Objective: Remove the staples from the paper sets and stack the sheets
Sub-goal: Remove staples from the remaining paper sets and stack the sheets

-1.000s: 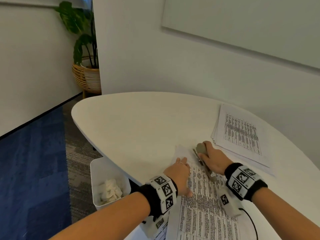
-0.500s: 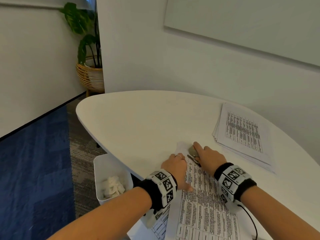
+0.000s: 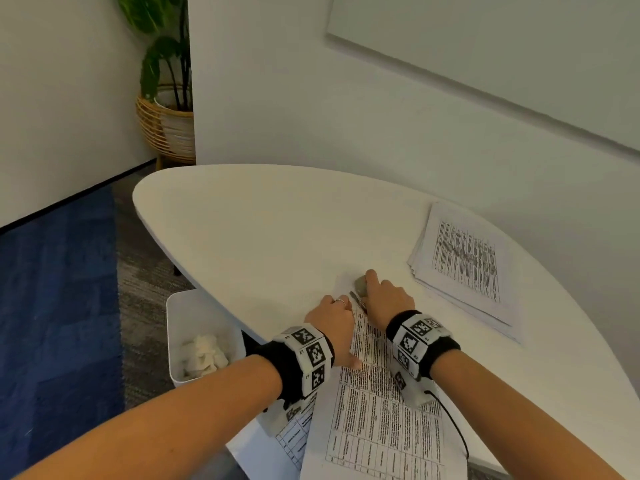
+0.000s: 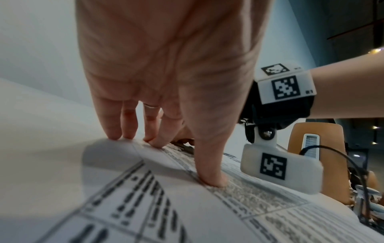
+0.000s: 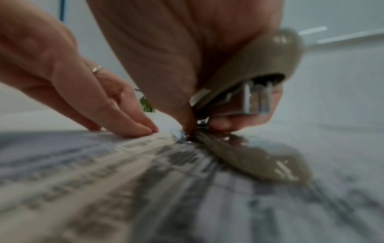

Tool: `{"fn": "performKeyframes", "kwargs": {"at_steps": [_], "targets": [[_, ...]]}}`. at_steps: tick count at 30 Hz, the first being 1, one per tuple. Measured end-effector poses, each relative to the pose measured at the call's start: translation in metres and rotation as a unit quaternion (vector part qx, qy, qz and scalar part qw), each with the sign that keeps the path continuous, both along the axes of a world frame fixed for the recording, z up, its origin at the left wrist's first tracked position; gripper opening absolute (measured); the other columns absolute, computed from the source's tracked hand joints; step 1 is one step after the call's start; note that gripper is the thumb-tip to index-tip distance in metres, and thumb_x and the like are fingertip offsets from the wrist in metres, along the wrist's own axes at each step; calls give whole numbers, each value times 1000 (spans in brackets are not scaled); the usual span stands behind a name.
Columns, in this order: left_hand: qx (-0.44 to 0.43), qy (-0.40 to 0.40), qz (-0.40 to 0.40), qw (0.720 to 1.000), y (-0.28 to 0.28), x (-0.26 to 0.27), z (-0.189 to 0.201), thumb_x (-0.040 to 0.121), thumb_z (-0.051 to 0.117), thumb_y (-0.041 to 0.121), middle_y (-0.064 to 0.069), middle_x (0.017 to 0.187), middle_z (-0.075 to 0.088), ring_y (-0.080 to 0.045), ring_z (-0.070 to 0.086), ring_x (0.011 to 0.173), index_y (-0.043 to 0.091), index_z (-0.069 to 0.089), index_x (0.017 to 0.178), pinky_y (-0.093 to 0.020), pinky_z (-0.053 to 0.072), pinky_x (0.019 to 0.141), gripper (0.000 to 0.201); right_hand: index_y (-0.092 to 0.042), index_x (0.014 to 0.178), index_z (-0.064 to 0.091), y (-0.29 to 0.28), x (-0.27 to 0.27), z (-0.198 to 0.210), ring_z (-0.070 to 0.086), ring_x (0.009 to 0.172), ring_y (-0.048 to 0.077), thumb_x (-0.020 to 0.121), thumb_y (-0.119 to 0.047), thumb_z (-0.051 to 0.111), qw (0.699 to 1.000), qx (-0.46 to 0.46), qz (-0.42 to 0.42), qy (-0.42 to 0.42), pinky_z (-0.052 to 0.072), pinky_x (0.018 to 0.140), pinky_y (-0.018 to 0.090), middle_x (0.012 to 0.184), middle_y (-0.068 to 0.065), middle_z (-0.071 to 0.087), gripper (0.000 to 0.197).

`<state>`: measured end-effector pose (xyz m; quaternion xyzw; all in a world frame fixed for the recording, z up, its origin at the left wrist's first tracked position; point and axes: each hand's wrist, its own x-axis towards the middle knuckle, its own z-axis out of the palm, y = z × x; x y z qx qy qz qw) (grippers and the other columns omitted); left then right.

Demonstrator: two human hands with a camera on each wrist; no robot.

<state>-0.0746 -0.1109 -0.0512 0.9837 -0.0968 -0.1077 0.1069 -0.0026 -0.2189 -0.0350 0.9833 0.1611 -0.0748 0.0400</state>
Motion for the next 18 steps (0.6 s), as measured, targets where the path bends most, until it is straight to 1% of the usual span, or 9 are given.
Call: {"fn": "performKeyframes", "kwargs": {"at_steps": [3, 5, 7, 9, 12, 14, 18], "targets": [[-7, 12, 5, 1000, 1, 0, 0, 74, 67, 61, -7, 136, 39, -26, 35, 122, 6, 49, 132, -37, 38, 103, 83, -8, 125, 33, 9, 4, -5, 57, 104, 34, 97, -21, 39, 994, 58, -84, 38, 39, 73, 34, 115, 17, 58, 32], [-1, 13, -1, 1000, -1, -1, 2, 74, 67, 62, -7, 137, 38, -26, 35, 122, 5, 47, 134, -38, 39, 103, 84, -7, 126, 33, 9, 3, -2, 56, 107, 34, 96, -22, 41, 989, 77, -115, 49, 41, 77, 35, 118, 18, 57, 34], [2, 15, 2, 1000, 2, -1, 2, 74, 66, 62, -7, 137, 38, -26, 35, 122, 5, 47, 134, -38, 39, 103, 84, -8, 126, 34, 13, 5, -2, 57, 105, 33, 97, -25, 41, 992, 65, -95, 49, 40, 75, 35, 116, 17, 58, 34], [3, 16, 4, 1000, 1, -2, 3, 74, 67, 61, -7, 137, 38, -25, 35, 121, 5, 47, 134, -38, 40, 101, 84, -12, 125, 34, 9, 4, 0, 59, 98, 32, 97, -24, 38, 998, 33, -45, 27, 39, 70, 33, 113, 15, 59, 31], [8, 16, 6, 1000, -1, -3, 4, 75, 66, 61, -7, 138, 37, -26, 34, 122, 5, 47, 134, -38, 40, 100, 84, -16, 124, 36, 8, 7, 4, 59, 94, 31, 98, -25, 37, 1000, 10, 2, -4, 38, 68, 33, 112, 13, 57, 28], [5, 19, 8, 1000, -1, -3, 5, 76, 66, 60, -6, 140, 36, -26, 34, 123, 5, 46, 135, -39, 41, 100, 83, -15, 124, 36, 12, 8, 6, 60, 94, 31, 98, -25, 37, 1000, 4, -3, -5, 38, 68, 33, 112, 13, 58, 28], [4, 19, 11, 1000, -2, -4, 9, 75, 69, 58, -6, 140, 36, -26, 34, 124, 6, 45, 135, -38, 40, 99, 83, -10, 128, 34, 18, 15, 5, 58, 102, 33, 97, -28, 40, 995, 43, -69, 52, 41, 72, 35, 116, 17, 58, 36]]}}
